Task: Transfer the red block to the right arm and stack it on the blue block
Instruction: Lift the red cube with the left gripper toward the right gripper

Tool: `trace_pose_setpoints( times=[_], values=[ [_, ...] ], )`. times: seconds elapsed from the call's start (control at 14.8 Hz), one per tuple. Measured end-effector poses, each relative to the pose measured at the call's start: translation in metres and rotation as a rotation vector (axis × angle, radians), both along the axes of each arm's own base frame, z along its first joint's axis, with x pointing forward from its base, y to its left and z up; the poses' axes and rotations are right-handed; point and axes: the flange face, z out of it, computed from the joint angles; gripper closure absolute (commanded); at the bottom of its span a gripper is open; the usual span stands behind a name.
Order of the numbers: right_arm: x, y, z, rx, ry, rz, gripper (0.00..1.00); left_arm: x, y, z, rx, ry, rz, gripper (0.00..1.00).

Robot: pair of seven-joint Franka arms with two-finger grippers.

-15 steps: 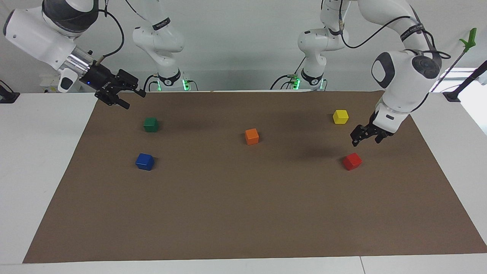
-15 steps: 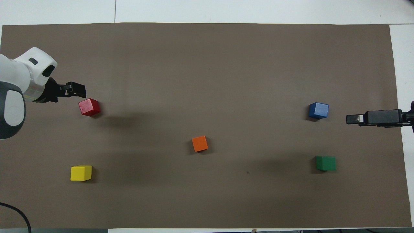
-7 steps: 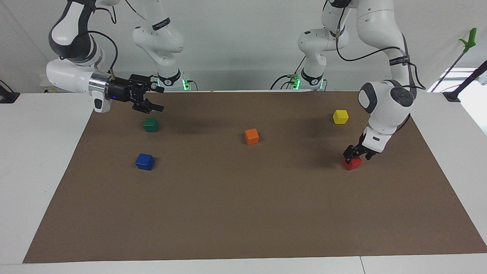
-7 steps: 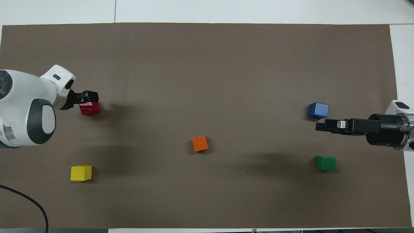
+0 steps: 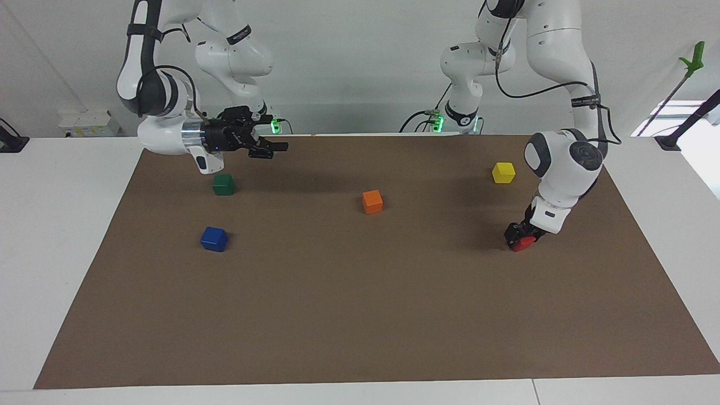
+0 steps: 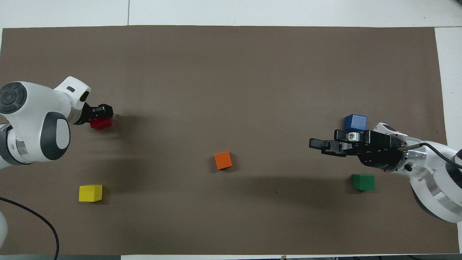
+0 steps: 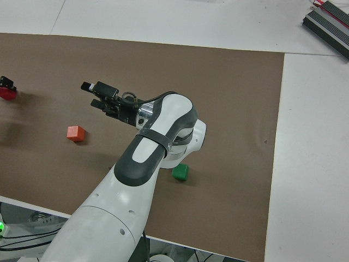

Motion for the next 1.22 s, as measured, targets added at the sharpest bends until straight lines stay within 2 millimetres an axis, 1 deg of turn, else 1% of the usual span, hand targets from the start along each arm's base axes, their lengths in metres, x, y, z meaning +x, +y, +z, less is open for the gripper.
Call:
trace_pose_setpoints(
  times=[0.14, 0.27, 0.34, 0.41, 0.54, 0.61, 0.68, 0.81, 0.95, 1.08, 1.22],
  values=[
    [0.001, 0.034, -0.007, 0.097, 0.038, -0.008, 0.0, -0.001, 0.0, 0.0, -0.001, 0.007, 0.009, 1.0],
    [0.002, 0.065, -0.014, 0.187, 0.071, -0.027, 0.0, -0.003, 0.0, 0.003, -0.003, 0.045, 0.061, 1.0],
    [0.001, 0.082, -0.02, 0.223, 0.076, -0.042, 0.0, -0.003, -0.001, 0.011, -0.003, 0.072, 0.096, 1.0],
    [-0.001, 0.1, -0.03, 0.244, 0.078, -0.054, 0.0, -0.003, -0.003, 0.024, -0.003, 0.096, 0.125, 1.0],
    [-0.008, 0.13, -0.055, 0.245, 0.08, -0.06, 0.0, -0.007, -0.013, 0.053, -0.011, 0.136, 0.184, 1.0],
    [-0.01, 0.138, -0.065, 0.242, 0.083, -0.057, 0.0, -0.012, -0.025, 0.067, -0.02, 0.151, 0.215, 1.0],
    [-0.011, 0.141, -0.073, 0.238, 0.088, -0.055, 0.0, -0.018, -0.041, 0.08, -0.027, 0.17, 0.246, 1.0],
    [-0.011, 0.143, -0.08, 0.228, 0.081, -0.064, 0.0, -0.038, -0.076, 0.109, -0.05, 0.224, 0.304, 1.0],
    [-0.01, 0.147, -0.093, 0.22, 0.044, -0.075, 0.0, -0.063, -0.106, 0.154, -0.12, 0.283, 0.408, 1.0],
    [-0.008, 0.152, -0.108, 0.222, 0.021, -0.076, 0.0, -0.085, -0.13, 0.199, -0.176, 0.32, 0.55, 1.0],
    [-0.004, 0.155, -0.113, 0.212, -0.031, -0.093, 0.0, -0.097, -0.158, 0.228, -0.225, 0.346, 0.69, 1.0]
  ],
)
